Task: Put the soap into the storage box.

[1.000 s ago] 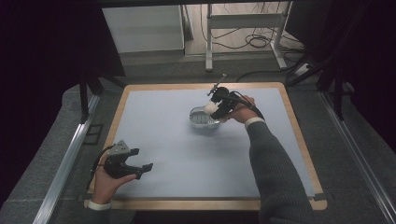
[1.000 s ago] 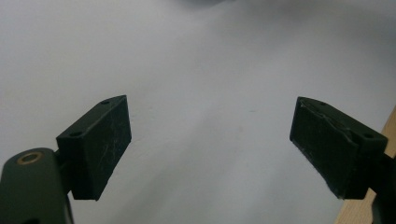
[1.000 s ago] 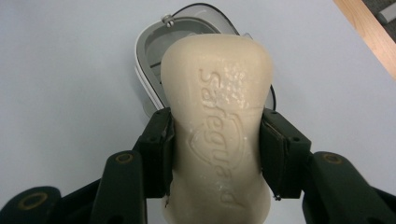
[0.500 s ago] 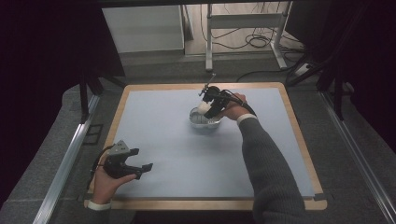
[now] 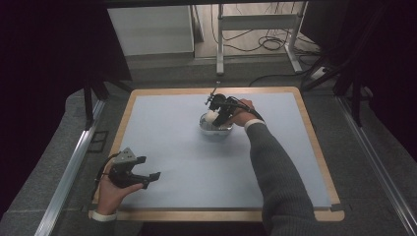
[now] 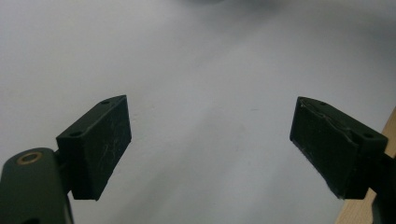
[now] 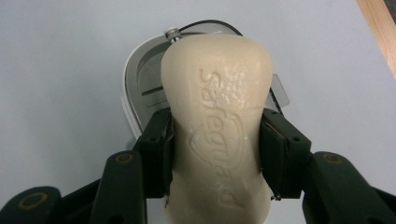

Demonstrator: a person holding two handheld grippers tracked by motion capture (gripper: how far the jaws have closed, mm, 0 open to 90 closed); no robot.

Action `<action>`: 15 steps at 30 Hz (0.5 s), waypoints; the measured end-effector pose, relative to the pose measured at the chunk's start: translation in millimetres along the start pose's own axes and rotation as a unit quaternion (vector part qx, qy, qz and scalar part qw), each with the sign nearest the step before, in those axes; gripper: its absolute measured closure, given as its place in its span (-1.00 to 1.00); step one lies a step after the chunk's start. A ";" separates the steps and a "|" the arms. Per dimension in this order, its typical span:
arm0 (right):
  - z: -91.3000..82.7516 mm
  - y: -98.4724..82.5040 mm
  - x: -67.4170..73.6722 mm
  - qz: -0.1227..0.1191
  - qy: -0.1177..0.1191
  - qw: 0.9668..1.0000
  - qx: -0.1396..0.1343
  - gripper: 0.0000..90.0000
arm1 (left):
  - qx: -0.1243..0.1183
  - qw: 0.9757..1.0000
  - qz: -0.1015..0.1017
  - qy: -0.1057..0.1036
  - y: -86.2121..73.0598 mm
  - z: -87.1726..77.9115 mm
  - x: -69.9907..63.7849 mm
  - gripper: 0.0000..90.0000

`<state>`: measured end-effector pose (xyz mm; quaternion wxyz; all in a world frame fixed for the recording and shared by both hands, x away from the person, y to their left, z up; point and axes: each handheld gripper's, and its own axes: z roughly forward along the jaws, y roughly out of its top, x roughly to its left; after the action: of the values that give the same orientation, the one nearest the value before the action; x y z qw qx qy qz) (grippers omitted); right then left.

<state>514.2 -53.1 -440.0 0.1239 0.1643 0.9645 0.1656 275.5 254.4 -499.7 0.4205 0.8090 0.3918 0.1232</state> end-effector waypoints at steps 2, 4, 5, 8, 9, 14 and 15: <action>2.3 1.2 1.9 -0.006 -0.004 1.000 0.007 0.09 | 0.000 1.000 0.001 0.000 0.0 0.0 0.1 -0.71; 4.9 1.8 2.5 -0.011 -0.005 1.000 0.011 0.09 | 0.001 1.000 0.001 0.000 -0.1 0.0 0.3 -0.71; 6.1 2.0 2.6 -0.012 -0.006 1.000 0.012 0.09 | 0.000 1.000 0.000 -0.001 -0.3 0.1 0.4 -0.71; 8.6 2.6 3.6 -0.010 -0.006 1.000 0.017 0.09 | 0.001 1.000 -0.005 -0.001 -1.6 0.3 2.4 -0.71; 9.6 2.9 4.3 -0.010 -0.006 1.000 0.019 0.07 | -0.001 1.000 -0.007 -0.001 -1.7 -0.1 2.8 -0.71; 3.9 3.9 4.4 0.006 -0.006 1.000 -0.011 -0.02 | -0.002 1.000 -0.007 -0.001 -1.5 -0.9 2.9 -0.71; 2.5 3.9 4.8 0.008 -0.007 1.000 -0.014 -0.03 | -0.002 1.000 -0.006 -0.001 -1.3 -0.7 2.6 -0.71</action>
<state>511.6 -47.3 -441.8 0.1316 0.1711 0.9600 0.1785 276.1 257.1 -500.7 0.4234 0.8059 0.3959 0.1205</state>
